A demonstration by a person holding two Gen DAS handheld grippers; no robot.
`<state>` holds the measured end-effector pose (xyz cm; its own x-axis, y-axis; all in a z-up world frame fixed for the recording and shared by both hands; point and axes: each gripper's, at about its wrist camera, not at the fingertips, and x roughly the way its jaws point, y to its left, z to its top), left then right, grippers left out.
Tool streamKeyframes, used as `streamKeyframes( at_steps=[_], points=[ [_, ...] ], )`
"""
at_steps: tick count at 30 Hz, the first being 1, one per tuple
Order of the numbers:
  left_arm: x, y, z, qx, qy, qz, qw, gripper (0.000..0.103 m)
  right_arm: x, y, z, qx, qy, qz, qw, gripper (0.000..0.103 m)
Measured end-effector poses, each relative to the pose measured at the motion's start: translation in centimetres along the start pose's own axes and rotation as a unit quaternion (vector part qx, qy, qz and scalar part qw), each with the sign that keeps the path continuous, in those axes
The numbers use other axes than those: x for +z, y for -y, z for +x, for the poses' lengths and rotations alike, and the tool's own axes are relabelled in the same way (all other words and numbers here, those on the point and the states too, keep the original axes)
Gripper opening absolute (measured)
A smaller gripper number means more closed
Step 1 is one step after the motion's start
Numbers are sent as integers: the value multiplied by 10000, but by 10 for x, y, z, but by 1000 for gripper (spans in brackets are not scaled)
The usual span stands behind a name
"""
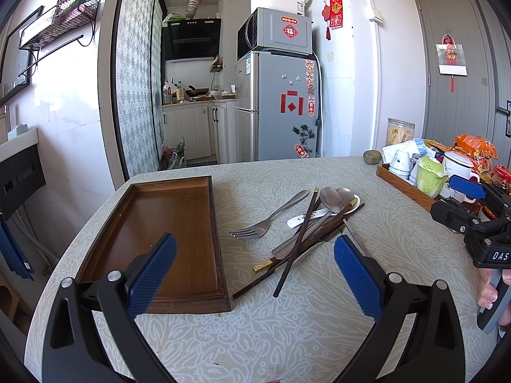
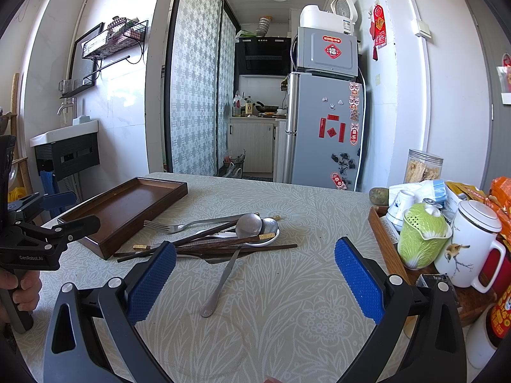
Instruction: Organize utensils
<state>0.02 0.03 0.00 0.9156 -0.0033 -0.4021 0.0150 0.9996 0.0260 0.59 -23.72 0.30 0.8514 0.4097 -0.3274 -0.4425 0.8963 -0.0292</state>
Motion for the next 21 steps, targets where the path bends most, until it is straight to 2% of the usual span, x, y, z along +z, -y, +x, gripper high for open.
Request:
streamKeyframes(
  at_steps=[21],
  points=[
    [1, 0, -1, 47, 36, 36, 10000, 100, 0, -1, -1, -1, 5, 2, 10000, 100]
  ],
)
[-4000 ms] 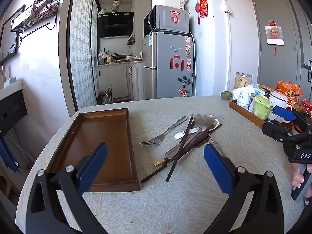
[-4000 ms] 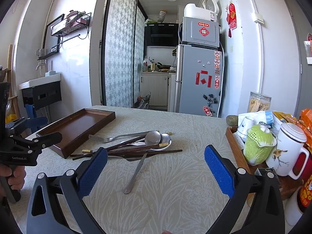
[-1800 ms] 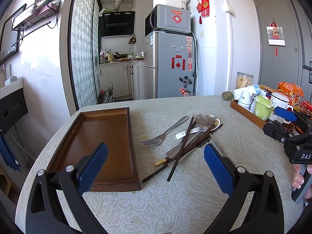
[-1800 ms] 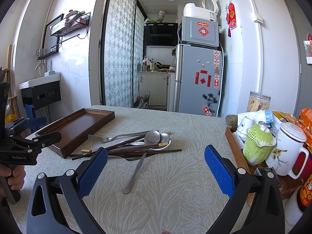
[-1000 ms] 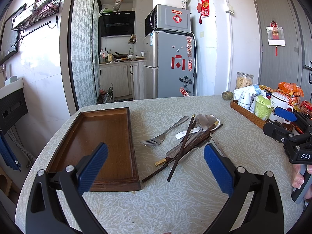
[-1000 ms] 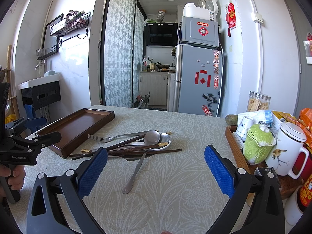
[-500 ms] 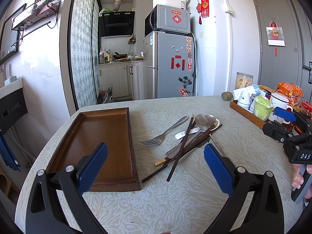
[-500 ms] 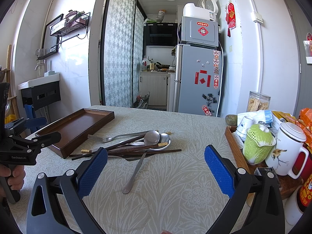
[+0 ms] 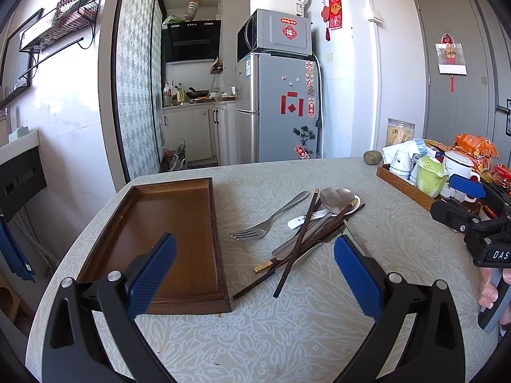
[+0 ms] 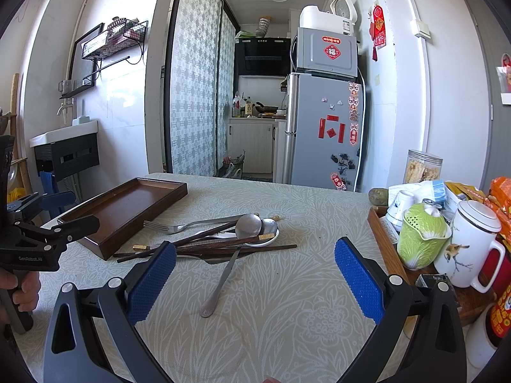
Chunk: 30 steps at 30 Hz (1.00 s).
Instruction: Organize utensils
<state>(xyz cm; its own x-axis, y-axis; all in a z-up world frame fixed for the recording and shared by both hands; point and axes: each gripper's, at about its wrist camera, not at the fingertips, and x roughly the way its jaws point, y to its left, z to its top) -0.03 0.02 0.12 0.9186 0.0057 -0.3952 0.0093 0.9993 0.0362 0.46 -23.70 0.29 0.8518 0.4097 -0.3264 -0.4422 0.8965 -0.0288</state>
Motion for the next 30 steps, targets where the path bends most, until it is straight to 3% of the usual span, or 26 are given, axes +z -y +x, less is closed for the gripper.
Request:
streamKeyframes(
  at_steps=[5, 9, 13, 20, 21, 22, 23, 26, 30],
  points=[
    [0, -2, 0, -77, 8, -56, 10000, 100, 0, 0, -1, 52, 9, 12, 10000, 100],
    [0, -8, -5, -559, 98, -146, 9983, 100, 2, 7, 0, 247, -81, 146, 9996, 100],
    [2, -6, -4, -939, -382, 320, 9943, 100, -1, 14, 10, 517, -520, 244, 9970, 100],
    [-6, 9, 17, -1248, -1021, 1056, 9812, 97, 13, 26, 23, 1111, -1213, 532, 9849, 96],
    [-6, 11, 23, -1312, -1106, 1127, 9787, 91, 17, 27, 24, 1172, -1228, 593, 9837, 92],
    [-5, 13, 31, -1367, -1274, 1146, 9757, 74, 23, 29, 25, 1250, -1242, 631, 9823, 89],
    [-5, 13, 41, -1403, -1478, 1082, 9730, 60, 27, 28, 27, 1290, -1285, 638, 9812, 75],
    [-10, 14, 72, -1436, -2128, 831, 9629, 47, 37, 23, 45, 1366, -1518, 626, 9769, 48],
    [-18, 18, 89, -1357, -2402, 986, 9561, 34, 37, 7, 78, 1557, -1951, 483, 9671, 30]
  ],
)
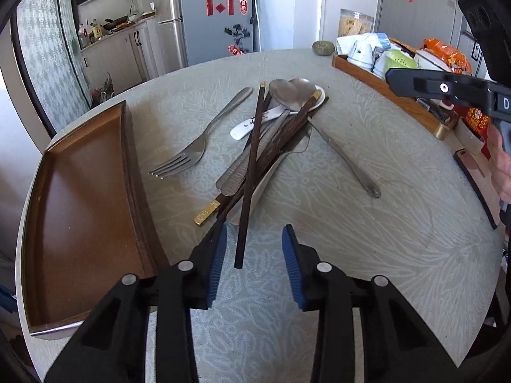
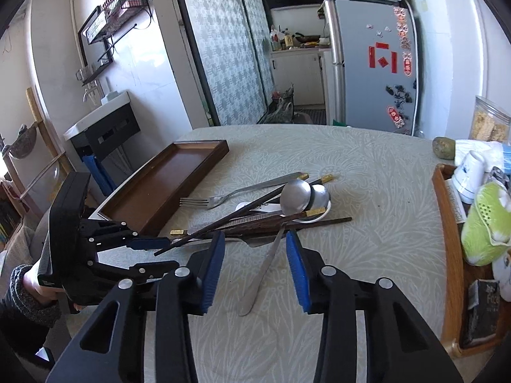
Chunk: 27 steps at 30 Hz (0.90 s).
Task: Organize utensils
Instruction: 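Grasp a gold-tipped chopstick with the left tool while the right tool grasps another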
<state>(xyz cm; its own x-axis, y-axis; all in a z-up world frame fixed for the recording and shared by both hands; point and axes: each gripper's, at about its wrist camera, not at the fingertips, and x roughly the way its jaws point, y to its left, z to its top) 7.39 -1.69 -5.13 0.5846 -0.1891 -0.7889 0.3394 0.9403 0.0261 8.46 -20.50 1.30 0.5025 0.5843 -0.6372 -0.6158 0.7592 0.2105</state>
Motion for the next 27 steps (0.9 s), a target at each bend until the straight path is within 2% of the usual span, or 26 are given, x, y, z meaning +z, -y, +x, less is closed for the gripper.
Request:
streamKeyframes(
  at_steps=[2, 3, 8, 15, 21, 27],
  points=[
    [-1, -3, 2, 12, 1, -33, 10000, 27, 4, 0, 15, 95, -150, 37, 9998, 24],
    [-2, -6, 2, 48, 8, -79, 10000, 14, 5, 1, 22, 125, -218, 101, 9996, 21],
    [0, -13, -8, 26, 131, -150, 9998, 6, 12, 12, 53, 416, -493, 595, 9961, 21],
    [-6, -4, -22, -62, 318, -84, 9994, 6, 27, 15, 82, 964, -546, 1390, 9841, 21],
    [-11, -2, -33, -91, 541, -185, 9983, 6, 28, 13, 112, 642, -898, 1661, 9799, 19],
    [-18, 6, -36, -82, 643, -73, 9979, 6, 30, 8, 120, 444, -1060, 1796, 9770, 20]
  ],
)
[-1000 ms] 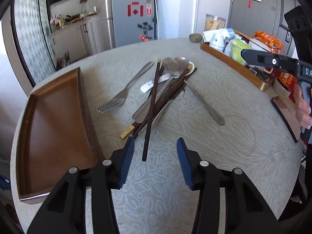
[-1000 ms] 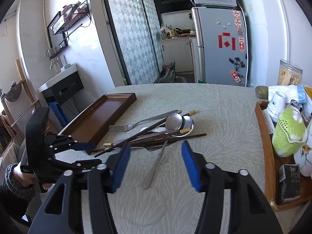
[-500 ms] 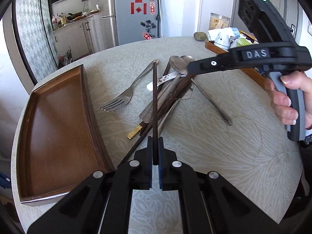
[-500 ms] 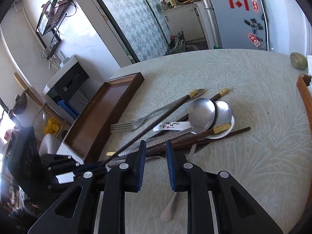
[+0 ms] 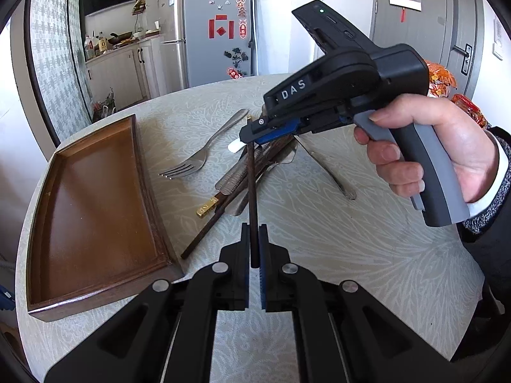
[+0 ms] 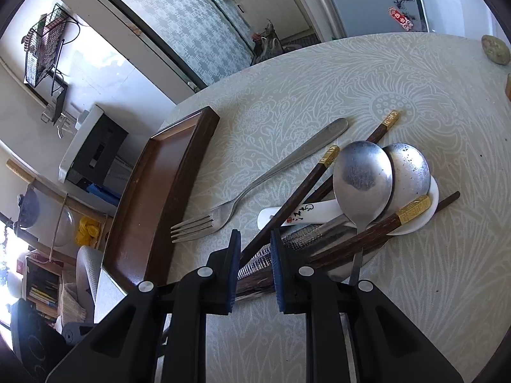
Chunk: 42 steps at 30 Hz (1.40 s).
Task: Organize utensils
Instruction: 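Grasp a gold-tipped chopstick with the left tool while the right tool grasps another, then lower the chopsticks into the wooden tray and open both tools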
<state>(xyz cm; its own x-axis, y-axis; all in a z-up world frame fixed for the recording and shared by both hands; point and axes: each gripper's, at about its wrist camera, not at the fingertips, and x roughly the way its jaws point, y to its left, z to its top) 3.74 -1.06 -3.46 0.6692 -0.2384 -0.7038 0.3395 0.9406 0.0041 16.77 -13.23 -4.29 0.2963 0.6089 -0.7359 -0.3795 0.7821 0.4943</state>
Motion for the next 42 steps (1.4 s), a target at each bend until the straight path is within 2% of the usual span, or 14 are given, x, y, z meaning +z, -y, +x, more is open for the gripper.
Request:
streamKeyframes(
  at_steps=[5, 7, 8, 9, 10, 13, 14, 16, 22, 27, 35, 42],
  points=[
    [-2, 1, -4, -1, 121, 5, 9999, 6, 4, -4, 3, -123, -64, 61, 9999, 21],
    [-3, 0, -7, 21, 184, -19, 9998, 6, 7, -5, 4, 97, -170, 162, 9997, 38],
    [-4, 1, -8, 12, 224, -5, 9997, 6, 8, -7, 4, 111, -186, 183, 9996, 51],
    [-5, 1, -10, -9, 271, -6, 9996, 6, 9, -9, 4, 32, -188, 180, 9997, 56],
    [-5, 2, -11, -1, 299, -3, 9996, 6, 9, -13, 5, -92, -186, 122, 9997, 56],
    [-8, 1, -13, 13, 306, -27, 9995, 6, 6, -26, 8, -617, -132, -183, 9978, 48],
    [-8, 0, -15, 22, 356, -46, 9994, 6, 5, -27, 10, -725, -140, -228, 9970, 37],
    [-9, 1, -17, 42, 384, -27, 9992, 6, 3, -23, 13, -761, -154, -219, 9967, 24],
    [-12, 10, -15, 28, 288, 185, 9994, 8, -1, -21, 9, -835, 2, -178, 9964, 20],
    [-14, 6, -18, -21, 298, 130, 9995, 8, -2, -23, 3, -786, 92, -137, 9968, 20],
    [-16, -4, -30, 54, 420, 40, 9991, 8, 7, -54, -2, -759, 169, -436, 9960, 19],
    [-18, -40, -36, 237, 426, -217, 9986, 8, 29, -97, 24, -683, 82, -860, 9939, 19]
  ],
)
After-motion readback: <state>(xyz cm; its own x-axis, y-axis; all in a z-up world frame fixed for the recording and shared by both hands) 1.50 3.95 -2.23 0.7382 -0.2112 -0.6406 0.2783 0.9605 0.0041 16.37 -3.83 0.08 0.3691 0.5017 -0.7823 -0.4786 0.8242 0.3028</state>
